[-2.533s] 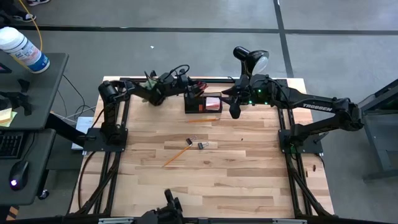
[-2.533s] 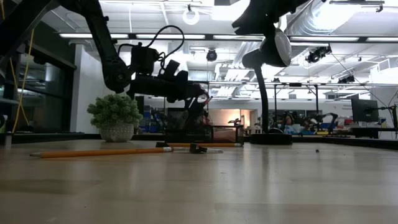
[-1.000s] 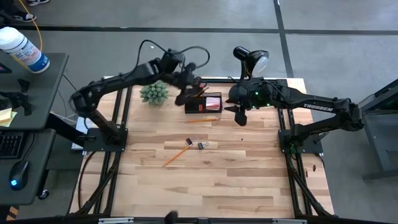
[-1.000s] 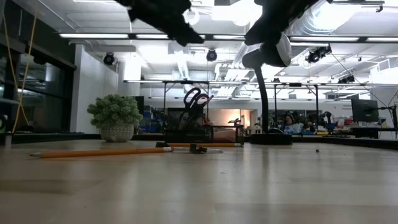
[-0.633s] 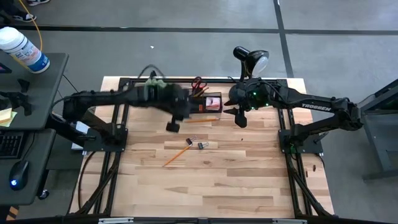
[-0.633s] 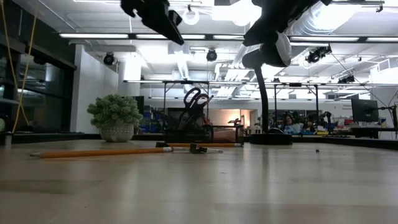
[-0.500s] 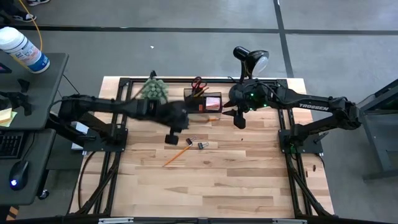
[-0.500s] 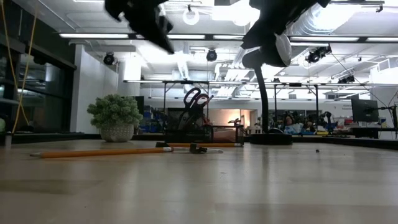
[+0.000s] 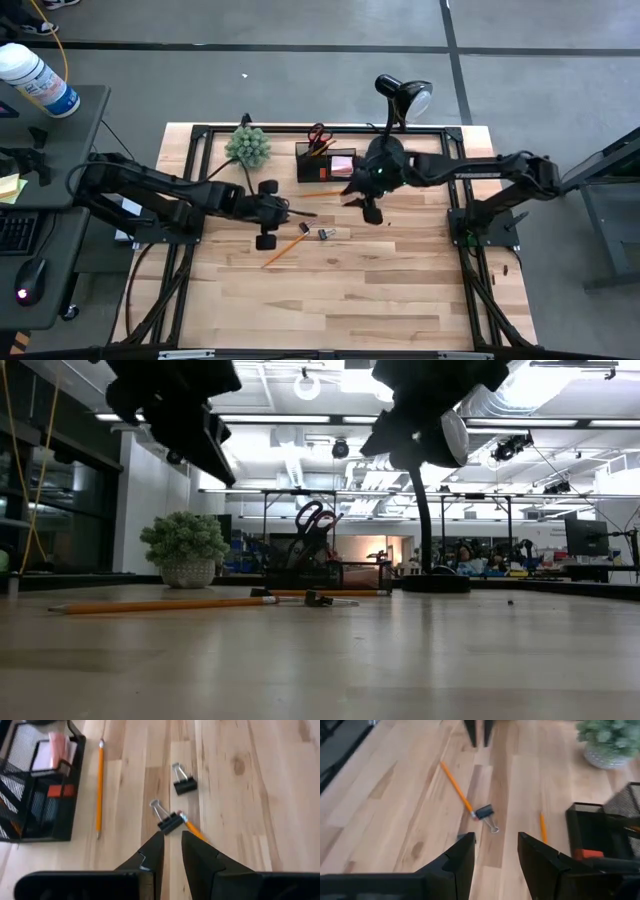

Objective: Pick and place office supplies into organizer
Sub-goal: Put the right black binder clip into the black desk organizer

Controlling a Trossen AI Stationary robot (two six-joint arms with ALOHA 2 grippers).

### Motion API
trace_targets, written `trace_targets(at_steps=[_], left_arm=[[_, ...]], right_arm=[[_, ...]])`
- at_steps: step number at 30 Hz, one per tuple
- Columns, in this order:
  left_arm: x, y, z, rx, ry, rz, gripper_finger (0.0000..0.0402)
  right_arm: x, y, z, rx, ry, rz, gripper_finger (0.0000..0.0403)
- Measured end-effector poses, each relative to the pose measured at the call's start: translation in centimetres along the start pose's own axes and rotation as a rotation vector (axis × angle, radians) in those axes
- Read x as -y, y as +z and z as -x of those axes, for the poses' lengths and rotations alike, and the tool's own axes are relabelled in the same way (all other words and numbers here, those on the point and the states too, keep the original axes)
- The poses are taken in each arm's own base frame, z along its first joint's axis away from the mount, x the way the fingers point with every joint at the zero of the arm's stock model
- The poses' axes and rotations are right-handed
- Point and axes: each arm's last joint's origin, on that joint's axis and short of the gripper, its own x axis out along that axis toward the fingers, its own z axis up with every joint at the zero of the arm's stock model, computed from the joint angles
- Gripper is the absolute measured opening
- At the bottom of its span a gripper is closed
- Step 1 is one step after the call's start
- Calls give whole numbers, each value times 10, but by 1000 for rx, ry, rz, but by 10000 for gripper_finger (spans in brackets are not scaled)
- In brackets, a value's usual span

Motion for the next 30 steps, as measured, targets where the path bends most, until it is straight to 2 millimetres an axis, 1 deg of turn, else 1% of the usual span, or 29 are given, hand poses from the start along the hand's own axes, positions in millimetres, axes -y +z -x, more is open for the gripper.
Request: trace_targets(at_steps=[3,7,11,15,17,21,24,30], left_arm=[[5,-6,-2,-18,-3,-18,58],[17,-17,-4,-41,-23,-63,58],[30,-26,-4,-49,-47,-80,58],[39,-28,-2,-37,-54,-92,58],[42,-27,-1,-20,-58,-96,58],[42,-25,-1,-3,-54,-93,58],[41,-25,-1,-2,-38,-92,58],[40,-25,-1,0,-24,-95,58]], right_arm=[[-9,0,-13,-23,-35,27,142],[-20,0,-32,-22,-75,54,142],[-31,-6,-58,-49,-68,45,142],[-41,-15,-84,-109,-86,62,142],[-43,-16,-95,-138,-108,70,141],[-42,-14,-116,-193,-100,73,140],[-41,-13,-128,-260,-78,106,140],[-42,-26,-138,-445,7,177,139]])
